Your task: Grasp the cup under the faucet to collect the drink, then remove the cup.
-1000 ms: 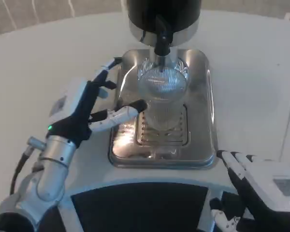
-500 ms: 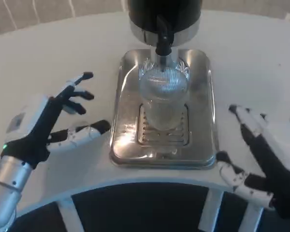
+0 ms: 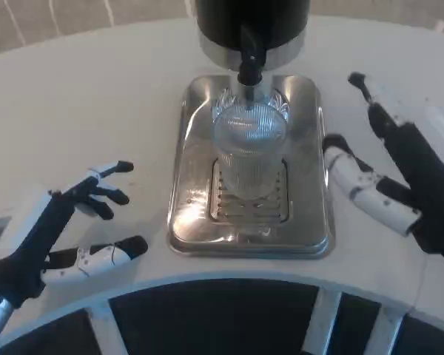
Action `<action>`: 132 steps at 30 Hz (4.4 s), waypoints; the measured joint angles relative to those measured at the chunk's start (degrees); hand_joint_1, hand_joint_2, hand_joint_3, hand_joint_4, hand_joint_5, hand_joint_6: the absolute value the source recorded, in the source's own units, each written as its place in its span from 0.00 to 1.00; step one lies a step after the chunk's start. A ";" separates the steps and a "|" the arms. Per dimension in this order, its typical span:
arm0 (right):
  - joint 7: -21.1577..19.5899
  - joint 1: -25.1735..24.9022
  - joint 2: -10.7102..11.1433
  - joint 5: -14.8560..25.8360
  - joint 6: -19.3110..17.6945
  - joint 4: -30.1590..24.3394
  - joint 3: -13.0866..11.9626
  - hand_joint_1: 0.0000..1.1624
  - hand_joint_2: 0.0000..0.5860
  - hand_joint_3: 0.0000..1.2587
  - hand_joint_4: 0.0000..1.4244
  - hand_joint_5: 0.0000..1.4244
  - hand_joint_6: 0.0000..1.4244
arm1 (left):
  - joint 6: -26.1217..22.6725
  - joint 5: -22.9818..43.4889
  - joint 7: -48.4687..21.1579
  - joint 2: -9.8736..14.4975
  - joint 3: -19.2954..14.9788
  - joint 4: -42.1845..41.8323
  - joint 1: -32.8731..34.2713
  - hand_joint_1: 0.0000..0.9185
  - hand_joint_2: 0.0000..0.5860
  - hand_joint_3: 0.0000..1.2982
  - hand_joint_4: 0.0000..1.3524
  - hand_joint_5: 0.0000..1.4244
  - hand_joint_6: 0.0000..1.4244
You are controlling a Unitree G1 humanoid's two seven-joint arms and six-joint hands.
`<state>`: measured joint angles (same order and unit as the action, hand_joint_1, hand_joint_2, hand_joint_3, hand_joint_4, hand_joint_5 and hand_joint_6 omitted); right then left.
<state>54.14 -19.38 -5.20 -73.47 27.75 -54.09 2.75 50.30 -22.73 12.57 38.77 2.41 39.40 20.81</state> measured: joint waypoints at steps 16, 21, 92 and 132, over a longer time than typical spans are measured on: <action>-9.30 -3.55 -1.34 15.39 7.73 4.67 0.82 0.04 0.88 0.00 0.00 0.00 0.00 | -4.64 0.15 -4.53 0.32 -3.82 -11.69 -6.83 0.21 0.17 0.22 0.35 0.39 0.37; -11.77 -6.44 0.18 20.96 9.07 7.23 0.37 0.04 0.88 0.00 0.00 0.00 0.00 | -4.75 0.16 -5.58 0.32 -4.30 -13.65 -7.88 0.21 0.17 0.22 0.34 0.39 0.36; -24.34 -23.58 26.31 43.19 15.22 19.47 18.77 0.00 0.84 0.00 0.00 0.00 0.00 | -13.96 8.73 -14.22 -1.58 -10.89 -25.64 -15.37 0.20 0.03 0.00 0.00 0.19 0.27; -23.98 -23.38 25.74 43.14 15.19 17.63 18.71 0.00 0.94 0.00 0.00 0.00 0.00 | -18.85 8.52 -14.42 -13.00 -4.03 -13.36 2.88 0.49 0.09 0.00 0.01 0.27 0.28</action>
<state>30.17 -42.76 20.54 -30.33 42.94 -36.46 21.45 31.46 -14.21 -1.85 25.77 -1.63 26.04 23.69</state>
